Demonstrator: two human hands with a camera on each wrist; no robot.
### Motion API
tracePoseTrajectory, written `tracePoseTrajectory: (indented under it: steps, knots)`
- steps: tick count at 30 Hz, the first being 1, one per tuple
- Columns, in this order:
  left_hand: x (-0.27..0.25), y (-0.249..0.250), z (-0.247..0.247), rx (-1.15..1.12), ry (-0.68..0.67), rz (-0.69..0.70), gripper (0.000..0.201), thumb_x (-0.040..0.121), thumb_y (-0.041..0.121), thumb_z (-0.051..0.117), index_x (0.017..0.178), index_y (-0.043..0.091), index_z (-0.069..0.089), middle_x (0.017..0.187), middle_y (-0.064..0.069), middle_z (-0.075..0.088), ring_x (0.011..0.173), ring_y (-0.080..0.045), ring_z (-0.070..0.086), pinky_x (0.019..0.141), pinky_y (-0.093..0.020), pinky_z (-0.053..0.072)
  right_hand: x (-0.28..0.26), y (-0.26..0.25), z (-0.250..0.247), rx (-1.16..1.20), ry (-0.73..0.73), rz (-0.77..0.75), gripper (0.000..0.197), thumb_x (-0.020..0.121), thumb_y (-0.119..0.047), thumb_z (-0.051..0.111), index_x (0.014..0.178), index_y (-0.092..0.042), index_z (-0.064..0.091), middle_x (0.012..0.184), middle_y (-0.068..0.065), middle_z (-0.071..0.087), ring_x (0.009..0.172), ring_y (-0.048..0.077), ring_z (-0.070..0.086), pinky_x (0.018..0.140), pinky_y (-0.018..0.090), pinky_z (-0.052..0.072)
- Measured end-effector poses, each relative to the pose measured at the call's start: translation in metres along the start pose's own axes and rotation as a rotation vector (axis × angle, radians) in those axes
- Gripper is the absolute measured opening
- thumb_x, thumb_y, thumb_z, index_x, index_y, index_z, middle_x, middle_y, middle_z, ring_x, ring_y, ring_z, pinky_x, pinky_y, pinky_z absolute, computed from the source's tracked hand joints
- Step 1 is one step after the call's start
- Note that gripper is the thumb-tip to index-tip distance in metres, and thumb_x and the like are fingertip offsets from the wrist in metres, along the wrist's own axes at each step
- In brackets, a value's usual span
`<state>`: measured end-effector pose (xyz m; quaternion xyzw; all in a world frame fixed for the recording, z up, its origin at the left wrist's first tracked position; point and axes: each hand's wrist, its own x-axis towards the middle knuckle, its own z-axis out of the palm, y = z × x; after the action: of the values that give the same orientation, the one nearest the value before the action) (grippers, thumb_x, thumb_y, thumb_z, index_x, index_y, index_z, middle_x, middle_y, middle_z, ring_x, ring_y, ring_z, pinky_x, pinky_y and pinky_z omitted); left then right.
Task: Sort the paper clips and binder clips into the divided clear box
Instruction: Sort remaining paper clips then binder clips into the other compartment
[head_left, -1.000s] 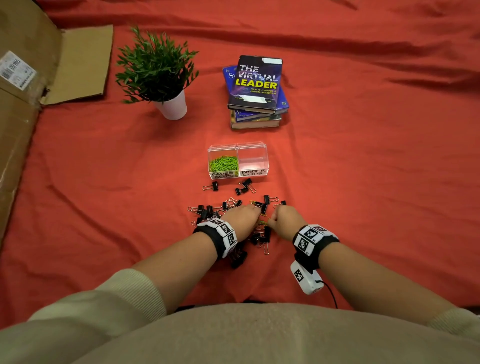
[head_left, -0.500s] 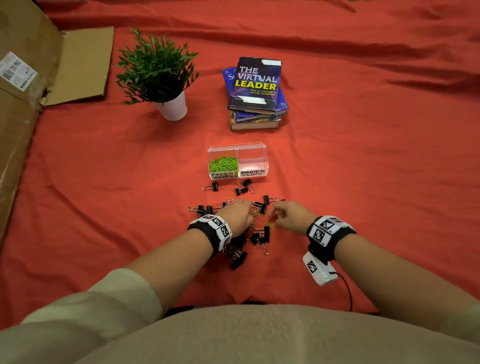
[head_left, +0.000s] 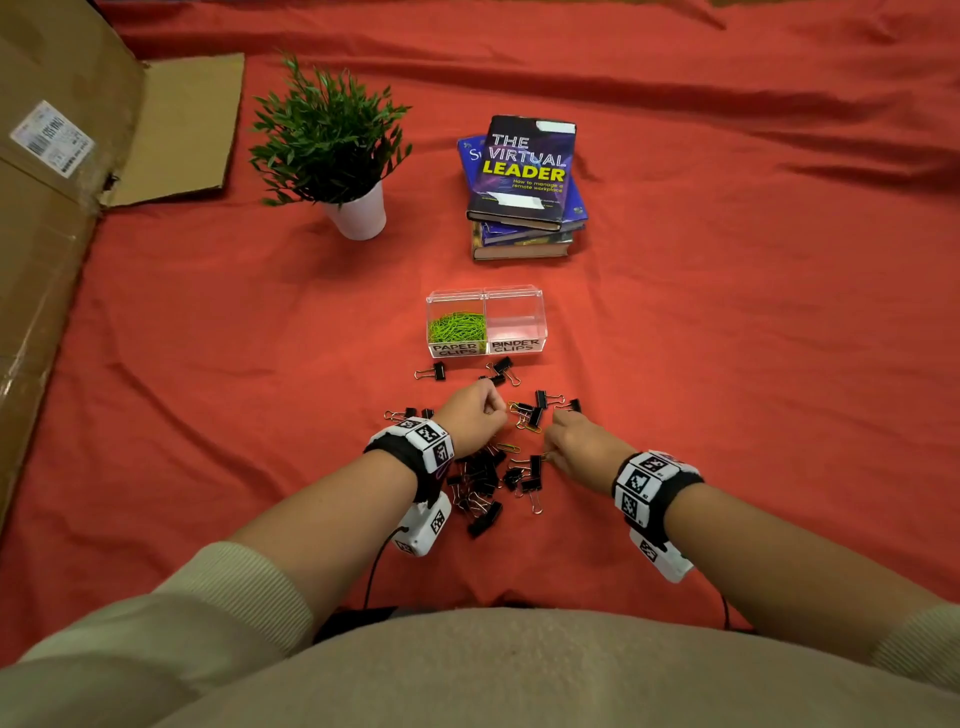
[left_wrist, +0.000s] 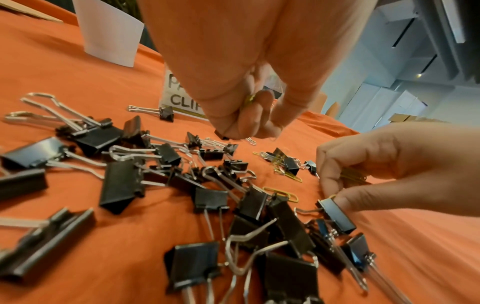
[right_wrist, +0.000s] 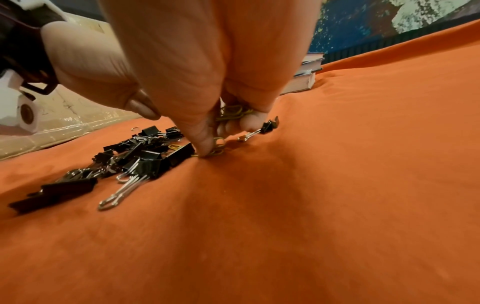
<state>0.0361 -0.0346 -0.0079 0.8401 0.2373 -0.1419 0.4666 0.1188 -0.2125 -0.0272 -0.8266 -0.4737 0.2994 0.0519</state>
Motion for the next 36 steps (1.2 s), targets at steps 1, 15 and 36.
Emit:
tracePoseTrajectory:
  steps: [1,15,36]
  knots:
    - [-0.001,0.001,0.001,-0.018,-0.012,-0.018,0.008,0.09,0.013,0.051,0.096,0.016,0.055,0.071,0.007,0.049,0.057,-0.009,0.043,0.049,-0.022,0.034,0.0,-0.001,-0.001,0.03,0.01,0.016,0.016,0.091,-0.014,0.052,0.098,-0.003,0.06,0.107,0.013,0.051,0.1,0.027,0.051,0.087,0.035,0.043]
    - [0.004,0.007,0.011,-0.055,-0.056,-0.176,0.025,0.094,0.027,0.045,0.07,0.017,0.044,0.069,-0.005,0.046,0.058,-0.019,0.04,0.054,-0.028,0.031,0.023,-0.005,-0.038,0.654,0.197,0.366,0.005,0.087,-0.012,0.058,0.091,-0.011,0.06,0.069,-0.001,0.055,0.056,0.013,0.055,0.049,0.023,0.042]
    - [0.005,0.004,0.01,0.137,0.06,-0.033,0.008,0.09,0.016,0.05,0.083,0.015,0.046,0.071,0.002,0.05,0.066,-0.018,0.047,0.054,-0.028,0.035,0.028,-0.005,-0.024,0.153,0.181,0.218,0.015,0.084,-0.02,0.057,0.088,-0.008,0.066,0.098,0.01,0.064,0.093,0.028,0.061,0.077,0.035,0.049]
